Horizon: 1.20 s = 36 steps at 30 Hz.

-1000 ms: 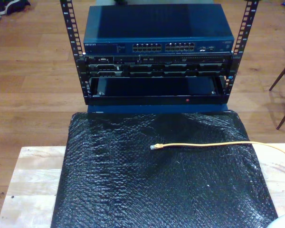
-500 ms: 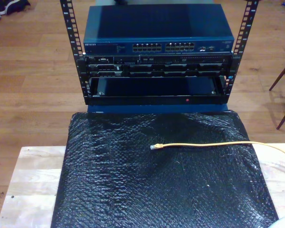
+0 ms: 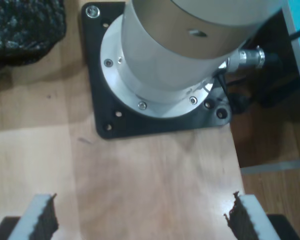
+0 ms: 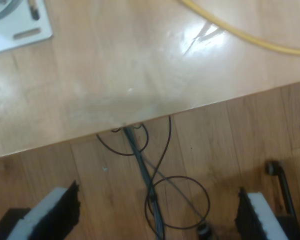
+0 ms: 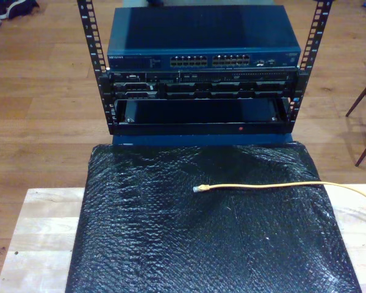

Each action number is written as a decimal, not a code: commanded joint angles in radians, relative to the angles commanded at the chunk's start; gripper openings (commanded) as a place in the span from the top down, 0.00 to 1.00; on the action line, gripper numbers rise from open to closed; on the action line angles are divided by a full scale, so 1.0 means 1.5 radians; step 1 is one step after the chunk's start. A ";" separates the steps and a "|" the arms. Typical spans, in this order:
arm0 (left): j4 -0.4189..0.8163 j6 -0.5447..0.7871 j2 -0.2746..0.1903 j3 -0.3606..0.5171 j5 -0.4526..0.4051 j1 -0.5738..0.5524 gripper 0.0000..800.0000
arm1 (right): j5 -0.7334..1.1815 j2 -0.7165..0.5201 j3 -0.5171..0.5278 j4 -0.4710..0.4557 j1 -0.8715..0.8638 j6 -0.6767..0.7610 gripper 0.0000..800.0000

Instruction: Grab the cable and plug it in

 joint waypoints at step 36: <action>-0.089 -0.228 0.031 -0.027 0.004 -0.241 0.00 | 0.050 0.135 -0.181 0.183 0.306 0.284 0.00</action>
